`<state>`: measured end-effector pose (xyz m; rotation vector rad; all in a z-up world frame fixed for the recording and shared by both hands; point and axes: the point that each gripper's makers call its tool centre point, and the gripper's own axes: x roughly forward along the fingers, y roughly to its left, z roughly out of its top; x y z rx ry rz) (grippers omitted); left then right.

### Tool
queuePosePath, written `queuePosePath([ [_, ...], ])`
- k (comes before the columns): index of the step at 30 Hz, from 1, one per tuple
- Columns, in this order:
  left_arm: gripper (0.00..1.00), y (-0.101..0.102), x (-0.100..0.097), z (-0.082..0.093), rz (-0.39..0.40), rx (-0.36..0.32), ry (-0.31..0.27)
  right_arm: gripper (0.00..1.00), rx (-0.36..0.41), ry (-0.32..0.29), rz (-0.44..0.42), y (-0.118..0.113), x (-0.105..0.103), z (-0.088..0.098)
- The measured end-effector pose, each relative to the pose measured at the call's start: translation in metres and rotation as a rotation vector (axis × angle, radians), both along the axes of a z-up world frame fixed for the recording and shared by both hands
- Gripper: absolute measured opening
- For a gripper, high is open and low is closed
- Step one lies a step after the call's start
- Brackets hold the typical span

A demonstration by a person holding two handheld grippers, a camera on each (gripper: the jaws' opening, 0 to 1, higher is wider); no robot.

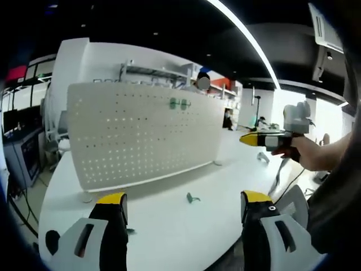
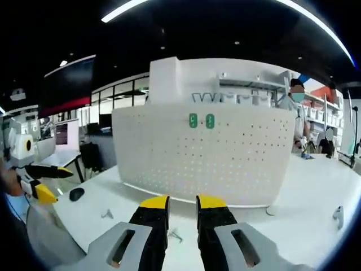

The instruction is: Insert the hook assembly into the mounting plate slot until the hook locks in place.

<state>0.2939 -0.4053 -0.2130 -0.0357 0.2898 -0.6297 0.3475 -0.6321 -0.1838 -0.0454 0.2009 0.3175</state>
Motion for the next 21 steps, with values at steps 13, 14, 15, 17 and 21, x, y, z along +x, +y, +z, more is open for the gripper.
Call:
queuePosePath([
  [13, 0.83, -0.024, 0.006, -0.018, -0.073, 0.015, 0.021, 0.18, 0.019, 0.070, 0.044, 0.014, -0.022, -0.028],
  [14, 0.82, -0.026, 0.007, -0.021, -0.080, 0.015, 0.025, 0.18, 0.020, 0.075, 0.049, 0.016, -0.024, -0.030],
  [15, 0.82, -0.029, 0.008, -0.024, -0.091, 0.019, 0.031, 0.18, 0.019, 0.080, 0.055, 0.018, -0.026, -0.032],
  [17, 0.82, -0.037, 0.010, -0.027, -0.126, 0.029, 0.002, 0.18, 0.018, 0.094, 0.063, 0.021, -0.031, -0.038],
  [21, 0.81, -0.047, 0.020, -0.039, -0.153, 0.038, 0.019, 0.18, 0.018, 0.110, 0.072, 0.022, -0.038, -0.044],
])
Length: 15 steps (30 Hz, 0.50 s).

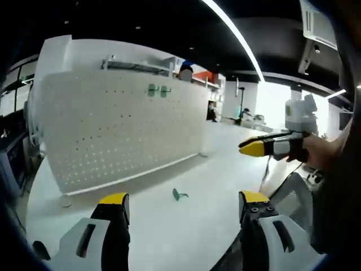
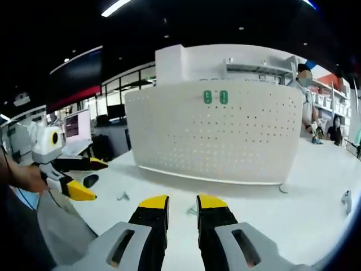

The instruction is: Insert the hook assembly into the mounting plate slot until the hook locks in place.

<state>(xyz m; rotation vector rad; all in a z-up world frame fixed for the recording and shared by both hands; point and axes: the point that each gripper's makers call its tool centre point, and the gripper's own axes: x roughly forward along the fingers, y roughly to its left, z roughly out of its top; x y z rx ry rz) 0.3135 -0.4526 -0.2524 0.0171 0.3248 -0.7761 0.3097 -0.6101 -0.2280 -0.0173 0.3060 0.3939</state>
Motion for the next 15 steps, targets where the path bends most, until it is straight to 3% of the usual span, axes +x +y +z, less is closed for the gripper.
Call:
queuePosePath([
  [15, 0.76, -0.026, 0.024, -0.041, -0.035, -0.008, 0.098, 0.18, -0.001, 0.041, -0.002, -0.006, -0.015, -0.017],
])
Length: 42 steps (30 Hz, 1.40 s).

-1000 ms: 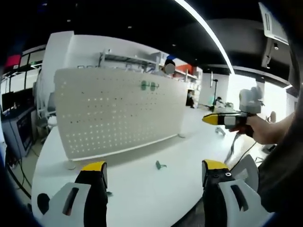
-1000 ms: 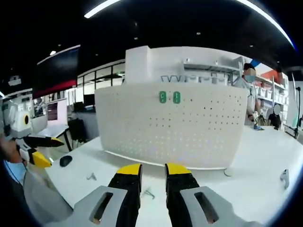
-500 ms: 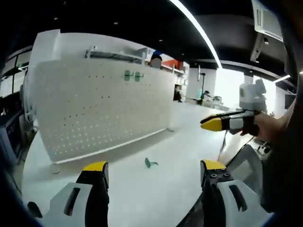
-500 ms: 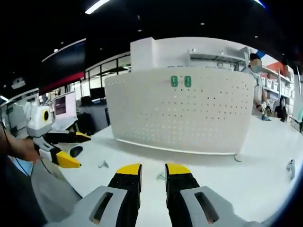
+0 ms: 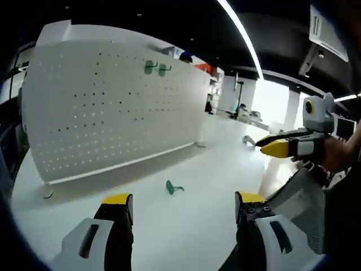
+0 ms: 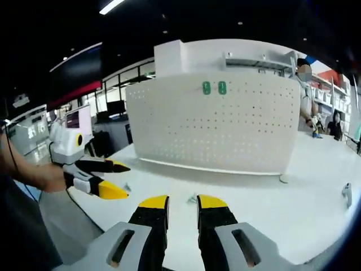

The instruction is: Insert the hook assembly into the mounting plate slot until the hook locks in place.

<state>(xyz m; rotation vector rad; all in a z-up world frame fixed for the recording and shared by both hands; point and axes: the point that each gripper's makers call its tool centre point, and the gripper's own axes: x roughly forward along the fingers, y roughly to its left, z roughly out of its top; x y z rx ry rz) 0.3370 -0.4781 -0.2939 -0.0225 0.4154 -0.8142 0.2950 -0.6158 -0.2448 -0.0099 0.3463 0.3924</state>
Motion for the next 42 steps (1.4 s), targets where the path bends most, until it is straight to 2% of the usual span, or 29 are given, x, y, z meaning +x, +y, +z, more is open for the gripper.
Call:
queuePosePath([
  [5, 0.75, -0.008, 0.005, -0.008, -0.019, -0.002, 0.021, 0.17, -0.001, 0.004, 0.008, 0.001, 0.002, -0.002],
  [10, 0.73, -0.016, 0.013, -0.019, -0.041, 0.026, 0.025, 0.17, -0.008, 0.001, 0.016, 0.002, 0.005, -0.001],
  [14, 0.73, -0.021, 0.023, -0.031, -0.015, 0.010, 0.043, 0.17, -0.019, 0.007, 0.020, 0.001, 0.007, -0.003],
  [22, 0.69, -0.036, 0.029, -0.052, -0.041, 0.048, 0.060, 0.17, -0.033, 0.018, 0.018, -0.003, 0.010, -0.006],
  [29, 0.68, -0.055, 0.037, -0.062, -0.082, 0.035, 0.106, 0.17, -0.031, 0.024, 0.012, -0.004, 0.018, -0.008],
  [33, 0.61, -0.060, 0.048, -0.065, -0.092, 0.073, 0.088, 0.17, -0.026, 0.036, 0.013, -0.004, 0.020, -0.013],
  [39, 0.59, -0.073, 0.061, -0.074, -0.106, 0.096, 0.085, 0.17, -0.007, 0.006, -0.009, -0.009, 0.026, 0.001],
  [41, 0.54, -0.075, 0.062, -0.077, -0.109, 0.112, 0.080, 0.16, -0.010, -0.003, -0.011, -0.010, 0.029, 0.005],
  [42, 0.47, -0.075, 0.064, -0.079, -0.104, 0.112, 0.083, 0.16, -0.008, -0.004, -0.011, -0.010, 0.030, 0.005],
])
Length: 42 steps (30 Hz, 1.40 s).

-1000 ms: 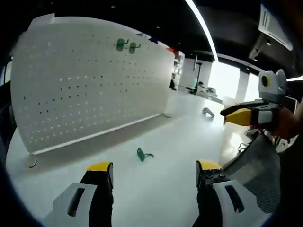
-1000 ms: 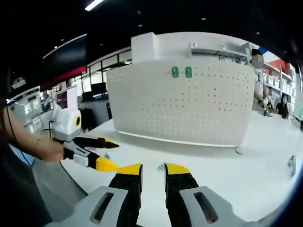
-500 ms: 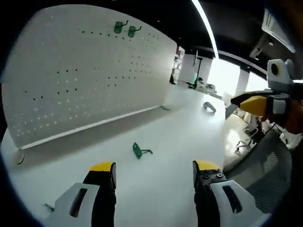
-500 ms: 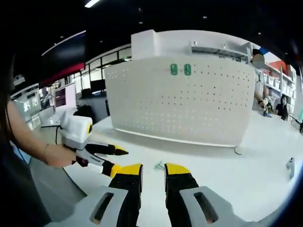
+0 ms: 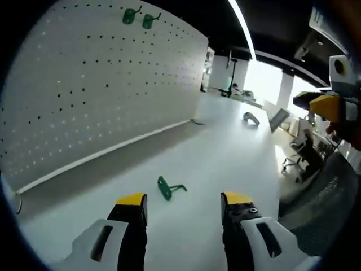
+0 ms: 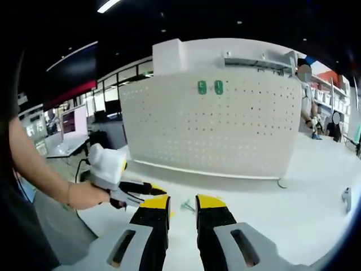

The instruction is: Insert the hook assembly into the mounting plate slot until the hook locks in place.

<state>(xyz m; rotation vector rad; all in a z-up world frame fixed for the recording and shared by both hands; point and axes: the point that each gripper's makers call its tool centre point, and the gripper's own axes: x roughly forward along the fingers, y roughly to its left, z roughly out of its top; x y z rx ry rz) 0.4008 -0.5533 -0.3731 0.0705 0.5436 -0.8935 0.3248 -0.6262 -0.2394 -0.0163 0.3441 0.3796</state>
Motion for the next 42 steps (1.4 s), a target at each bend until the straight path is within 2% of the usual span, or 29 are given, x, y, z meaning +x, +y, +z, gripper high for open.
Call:
queuePosePath([
  [1, 0.45, 0.000, 0.003, -0.003, -0.001, 0.008, -0.005, 0.16, 0.009, -0.006, -0.007, -0.001, 0.002, 0.002],
  [4, 0.46, -0.002, 0.009, -0.010, 0.018, 0.008, 0.015, 0.16, 0.017, -0.016, -0.008, -0.001, 0.005, 0.005],
  [8, 0.42, -0.008, 0.013, -0.018, 0.005, 0.028, 0.016, 0.16, 0.026, -0.018, -0.014, -0.002, 0.009, 0.005],
  [15, 0.37, -0.012, 0.018, -0.030, 0.005, 0.044, 0.041, 0.16, 0.021, 0.006, -0.023, -0.009, 0.008, -0.003],
  [20, 0.35, -0.020, 0.018, -0.035, -0.015, 0.028, 0.064, 0.16, 0.021, 0.020, -0.034, -0.012, 0.010, -0.007],
  [23, 0.35, -0.018, 0.020, -0.042, -0.010, 0.048, 0.071, 0.16, 0.030, 0.028, -0.034, -0.011, 0.011, -0.010],
  [29, 0.28, -0.018, 0.026, -0.046, -0.004, 0.070, 0.068, 0.16, 0.029, 0.038, -0.038, -0.012, 0.014, -0.013],
  [33, 0.23, -0.021, 0.028, -0.044, -0.006, 0.054, 0.064, 0.16, 0.030, 0.049, -0.047, -0.015, 0.014, -0.016],
  [42, 0.10, -0.017, 0.038, -0.048, -0.008, 0.113, 0.024, 0.16, 0.027, 0.070, -0.055, -0.019, 0.015, -0.022],
])
